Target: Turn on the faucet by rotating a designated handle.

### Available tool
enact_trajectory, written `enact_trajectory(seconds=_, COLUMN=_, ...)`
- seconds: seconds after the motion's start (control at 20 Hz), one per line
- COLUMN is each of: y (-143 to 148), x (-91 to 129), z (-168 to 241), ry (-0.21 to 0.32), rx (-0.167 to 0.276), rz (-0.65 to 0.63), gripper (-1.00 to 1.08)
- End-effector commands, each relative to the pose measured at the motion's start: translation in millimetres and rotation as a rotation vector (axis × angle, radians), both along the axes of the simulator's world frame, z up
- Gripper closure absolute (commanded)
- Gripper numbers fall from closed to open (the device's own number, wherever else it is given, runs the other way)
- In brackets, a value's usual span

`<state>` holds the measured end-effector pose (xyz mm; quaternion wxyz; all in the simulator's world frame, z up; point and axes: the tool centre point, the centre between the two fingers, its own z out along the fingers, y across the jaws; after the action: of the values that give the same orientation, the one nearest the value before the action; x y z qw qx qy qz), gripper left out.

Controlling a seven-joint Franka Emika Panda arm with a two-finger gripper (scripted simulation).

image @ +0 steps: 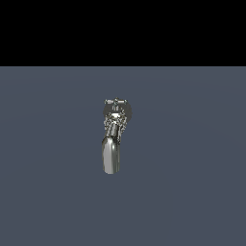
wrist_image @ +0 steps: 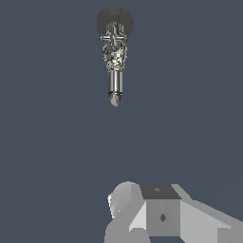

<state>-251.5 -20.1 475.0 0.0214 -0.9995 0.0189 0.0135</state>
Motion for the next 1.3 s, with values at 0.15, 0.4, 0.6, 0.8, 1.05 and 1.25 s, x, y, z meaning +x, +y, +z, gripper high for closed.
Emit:
enact_trajectory(seconds=0.15, y=9, x=21, z=-70, ry=0.119, rx=0.036, rz=0.008, gripper=0.07)
enact_trajectory(seconds=0.4, y=60, x=53, z=-141, ry=0.17, rx=0.029, rz=0.08, gripper=-0.17)
enact_trajectory(seconds=0.6, y=44, x=110, z=-163, ry=0.108, rx=0.025, rz=-0.043, gripper=0.27)
enact_trajectory(seconds=0.8, y=30, x=160, z=-193, ry=0.047, rx=-0.067, rz=0.013, gripper=0.73)
enact_trajectory(seconds=1.05, y=41, x=200, z=-247, ry=0.016, rx=-0.041, rz=-0.153, gripper=0.0)
enact_trajectory(seconds=1.25, y=19, x=240, z=-270, ry=-0.019, rx=-0.014, rz=-0.278, gripper=-0.8)
